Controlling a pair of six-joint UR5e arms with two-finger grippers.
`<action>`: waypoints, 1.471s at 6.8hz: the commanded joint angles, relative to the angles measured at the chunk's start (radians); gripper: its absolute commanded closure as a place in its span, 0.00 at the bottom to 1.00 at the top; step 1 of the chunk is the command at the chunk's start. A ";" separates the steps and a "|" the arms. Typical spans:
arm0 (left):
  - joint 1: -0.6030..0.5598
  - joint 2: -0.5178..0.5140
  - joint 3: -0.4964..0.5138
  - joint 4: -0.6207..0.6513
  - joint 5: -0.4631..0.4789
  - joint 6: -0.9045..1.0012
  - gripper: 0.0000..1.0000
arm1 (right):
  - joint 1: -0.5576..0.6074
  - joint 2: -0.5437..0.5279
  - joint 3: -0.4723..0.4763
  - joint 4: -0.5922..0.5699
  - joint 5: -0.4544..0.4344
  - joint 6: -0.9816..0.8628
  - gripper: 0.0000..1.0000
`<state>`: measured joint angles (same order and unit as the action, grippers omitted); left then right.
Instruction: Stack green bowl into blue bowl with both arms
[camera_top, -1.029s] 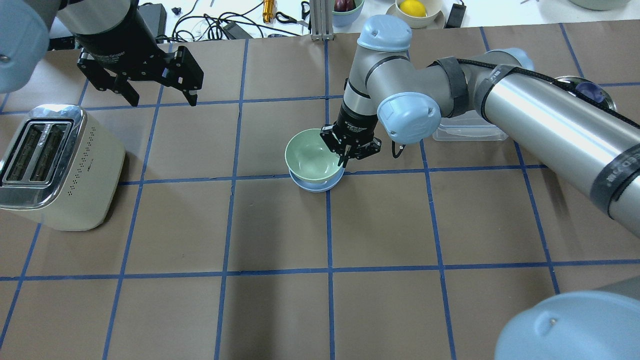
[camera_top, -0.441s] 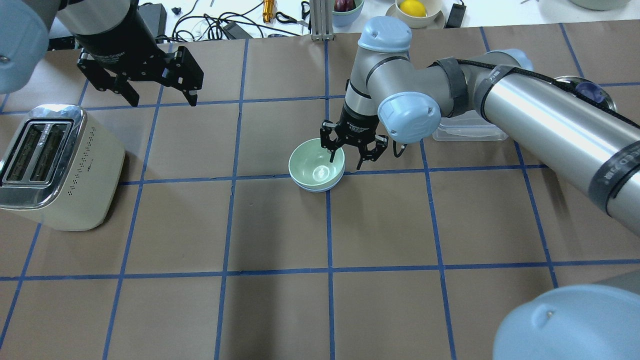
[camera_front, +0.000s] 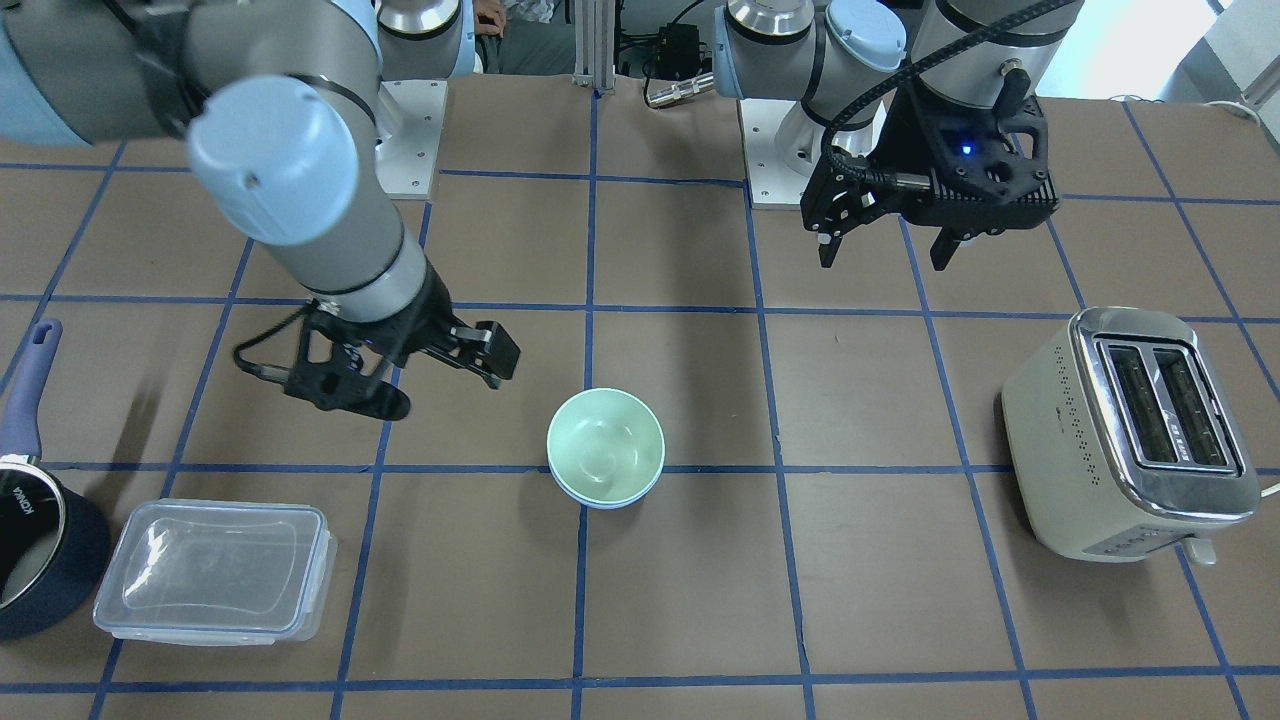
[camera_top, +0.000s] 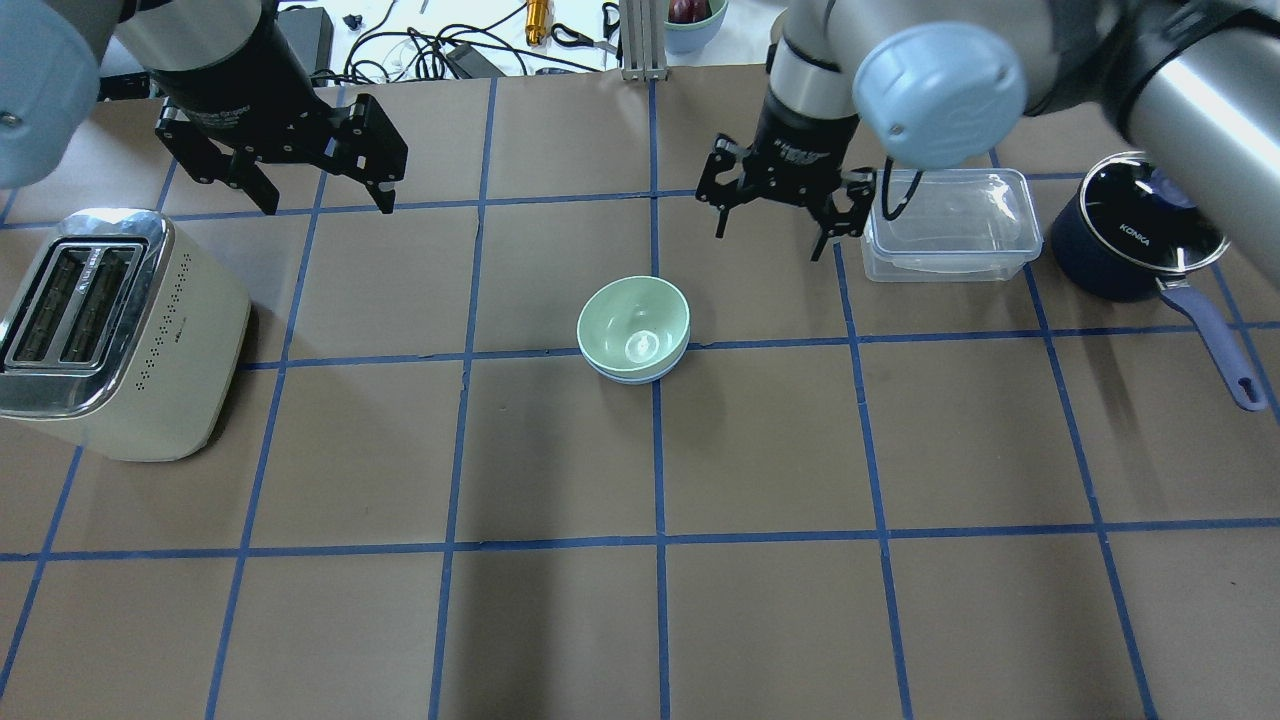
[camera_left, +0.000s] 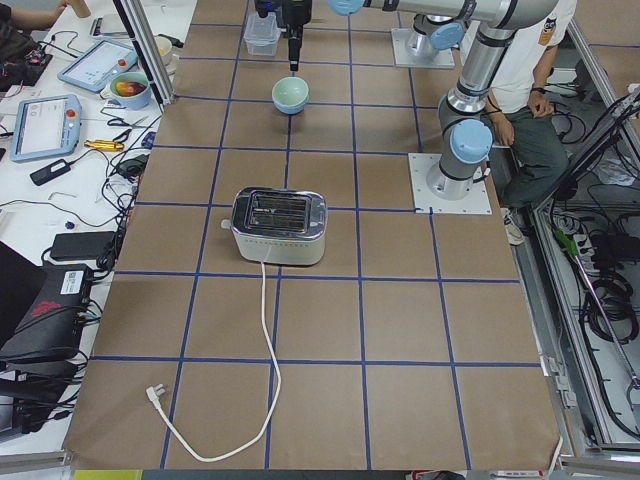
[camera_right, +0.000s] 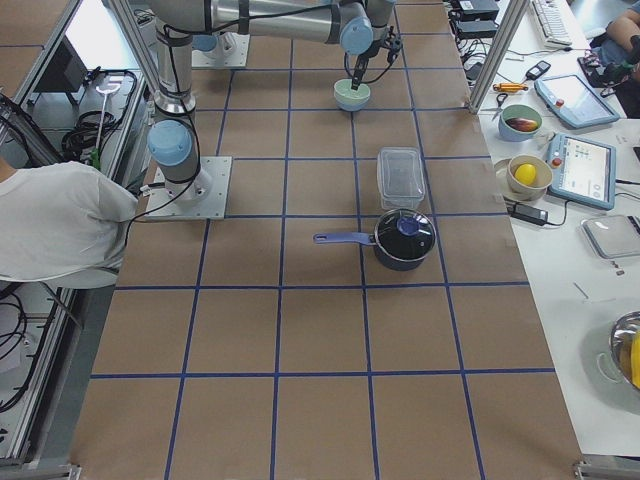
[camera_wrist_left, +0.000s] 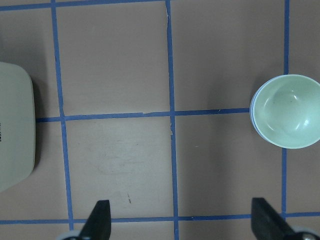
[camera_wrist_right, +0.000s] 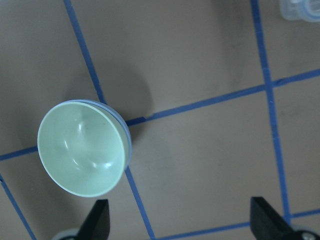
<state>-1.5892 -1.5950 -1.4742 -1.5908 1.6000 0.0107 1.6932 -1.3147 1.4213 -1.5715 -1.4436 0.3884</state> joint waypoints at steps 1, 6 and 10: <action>0.000 0.001 -0.001 0.000 0.000 0.000 0.00 | -0.093 -0.133 -0.078 0.233 -0.122 -0.224 0.00; 0.000 -0.002 -0.003 0.000 0.000 -0.002 0.00 | -0.136 -0.304 0.156 0.004 -0.116 -0.276 0.00; -0.002 -0.003 -0.003 0.000 0.000 -0.002 0.00 | -0.110 -0.294 0.114 0.116 -0.113 -0.513 0.00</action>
<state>-1.5905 -1.5978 -1.4772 -1.5907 1.5999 0.0096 1.5825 -1.6124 1.5447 -1.4738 -1.5571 -0.0878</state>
